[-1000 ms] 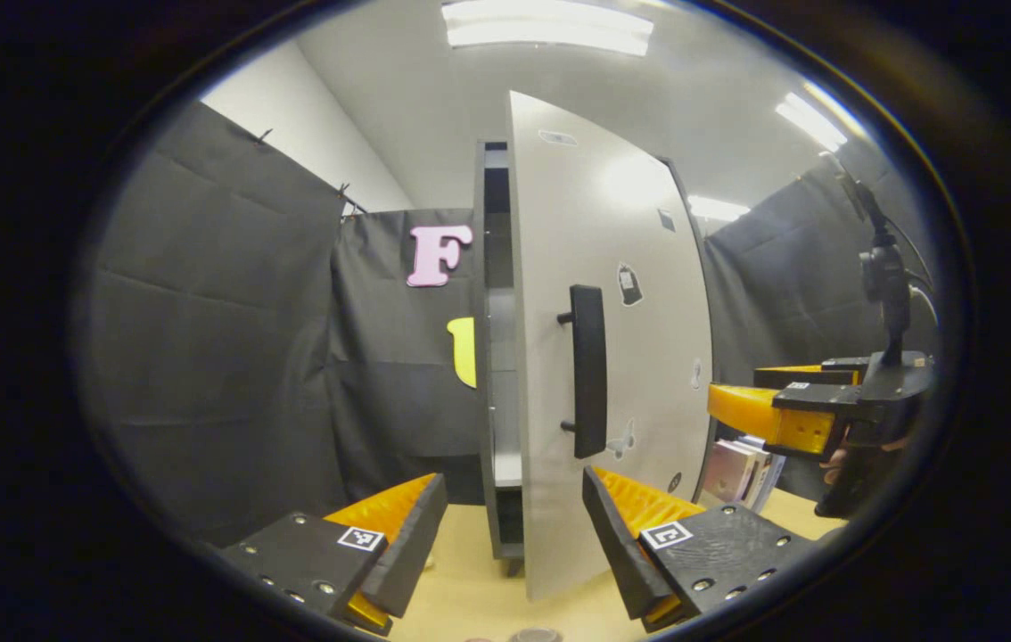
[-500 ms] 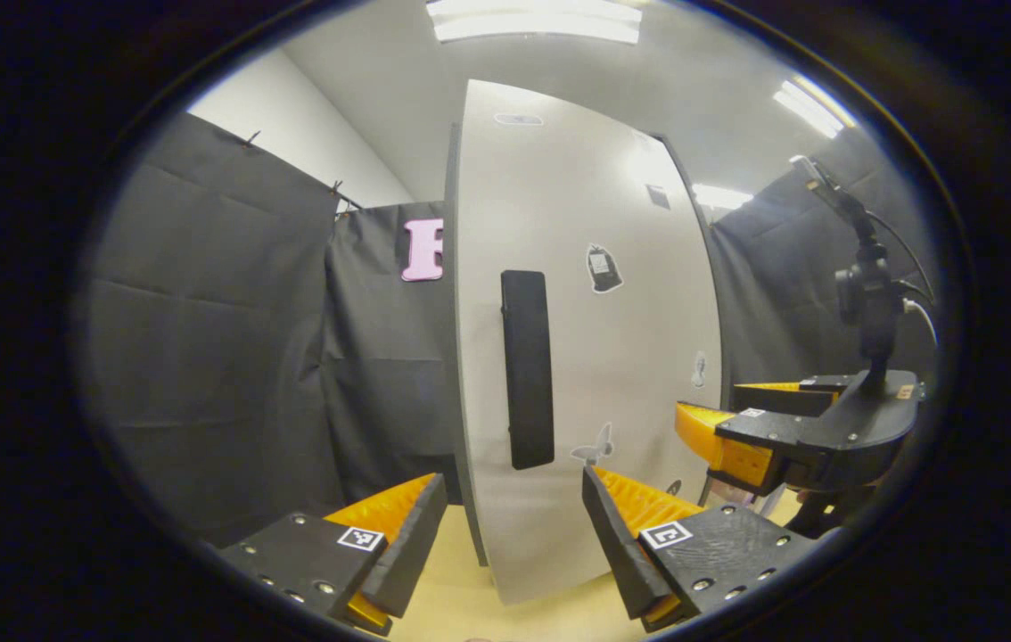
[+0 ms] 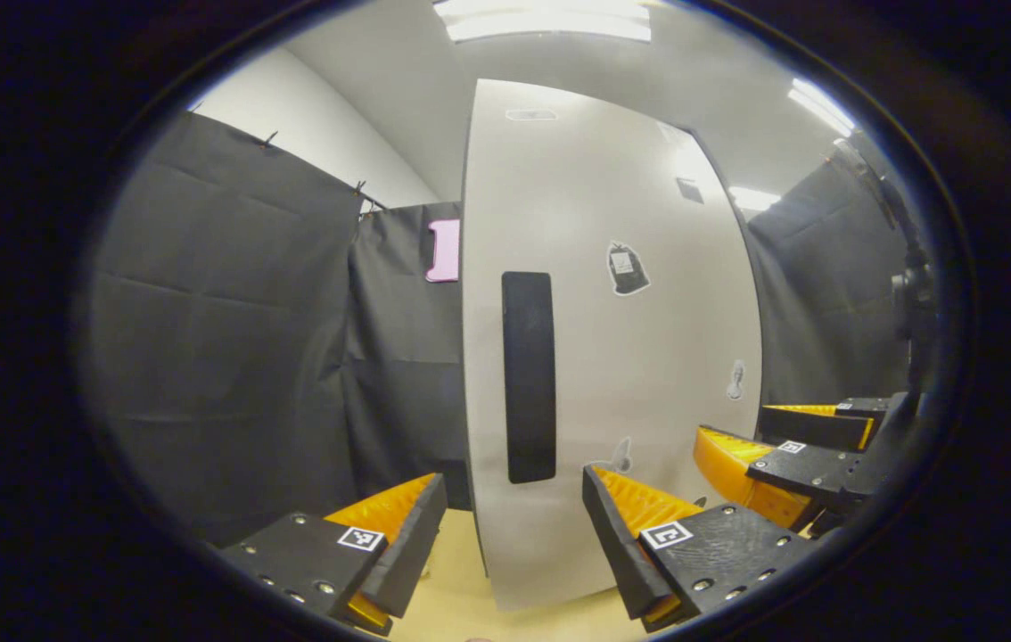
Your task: Open the cabinet door with the right hand, grasp the bottle in the cabinet with the left hand and place it on the coaster, then close the cabinet door with the right hand.
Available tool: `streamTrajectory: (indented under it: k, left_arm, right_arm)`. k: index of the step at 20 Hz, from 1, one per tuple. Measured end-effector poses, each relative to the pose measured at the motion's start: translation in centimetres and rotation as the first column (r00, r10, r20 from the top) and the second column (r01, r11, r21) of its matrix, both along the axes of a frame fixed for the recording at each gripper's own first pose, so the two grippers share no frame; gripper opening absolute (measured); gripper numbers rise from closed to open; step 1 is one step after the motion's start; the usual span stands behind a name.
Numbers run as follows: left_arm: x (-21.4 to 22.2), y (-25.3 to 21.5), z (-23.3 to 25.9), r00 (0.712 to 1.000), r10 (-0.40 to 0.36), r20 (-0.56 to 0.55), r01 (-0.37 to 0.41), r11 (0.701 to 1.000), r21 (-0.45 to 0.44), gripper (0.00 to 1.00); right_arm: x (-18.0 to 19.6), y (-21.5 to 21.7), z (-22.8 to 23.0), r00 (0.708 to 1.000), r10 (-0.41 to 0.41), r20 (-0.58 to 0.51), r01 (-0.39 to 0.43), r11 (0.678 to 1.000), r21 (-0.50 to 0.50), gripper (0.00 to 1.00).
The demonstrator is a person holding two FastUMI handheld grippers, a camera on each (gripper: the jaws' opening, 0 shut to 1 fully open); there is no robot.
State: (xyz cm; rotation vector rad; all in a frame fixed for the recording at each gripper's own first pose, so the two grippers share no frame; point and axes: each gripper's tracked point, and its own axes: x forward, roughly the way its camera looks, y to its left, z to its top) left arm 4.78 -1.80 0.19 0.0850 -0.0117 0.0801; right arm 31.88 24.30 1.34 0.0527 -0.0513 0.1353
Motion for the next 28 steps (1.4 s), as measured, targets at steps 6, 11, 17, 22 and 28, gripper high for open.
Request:
streamTrajectory:
  k: [6, 11, 17, 22, 28]
  left_arm:
    - [0.5, -1.0, 0.3, 1.000, -0.023, -0.007, 0.023, 0.999, -0.026, 0.88]
    - [0.9, -0.1, -0.2, 1.000, -0.002, -0.017, 0.001, 0.996, -0.087, 0.88]
    - [1.1, -0.3, -0.5, 1.000, 0.004, -0.006, -0.004, 0.997, -0.077, 0.88]
    - [1.0, -0.7, -0.2, 1.000, -0.024, -0.003, 0.024, 0.999, -0.037, 0.88]
    - [-0.1, -1.9, 0.4, 0.998, -0.064, 0.020, 0.064, 0.998, -0.001, 0.88]
  right_arm:
    - [-0.3, 0.0, -0.2, 1.000, 0.014, -0.018, -0.014, 1.000, -0.002, 0.94]
    - [-0.4, 0.8, 0.1, 0.999, 0.035, -0.005, -0.035, 0.999, -0.015, 0.94]
    - [-0.4, 1.0, -0.4, 0.999, 0.045, -0.021, -0.045, 0.999, -0.010, 0.94]
    - [-0.8, 0.7, -0.4, 0.999, 0.050, -0.019, -0.050, 0.999, -0.001, 0.94]
    - [-1.0, 0.4, -0.2, 0.999, 0.046, -0.012, -0.046, 0.999, 0.003, 0.94]
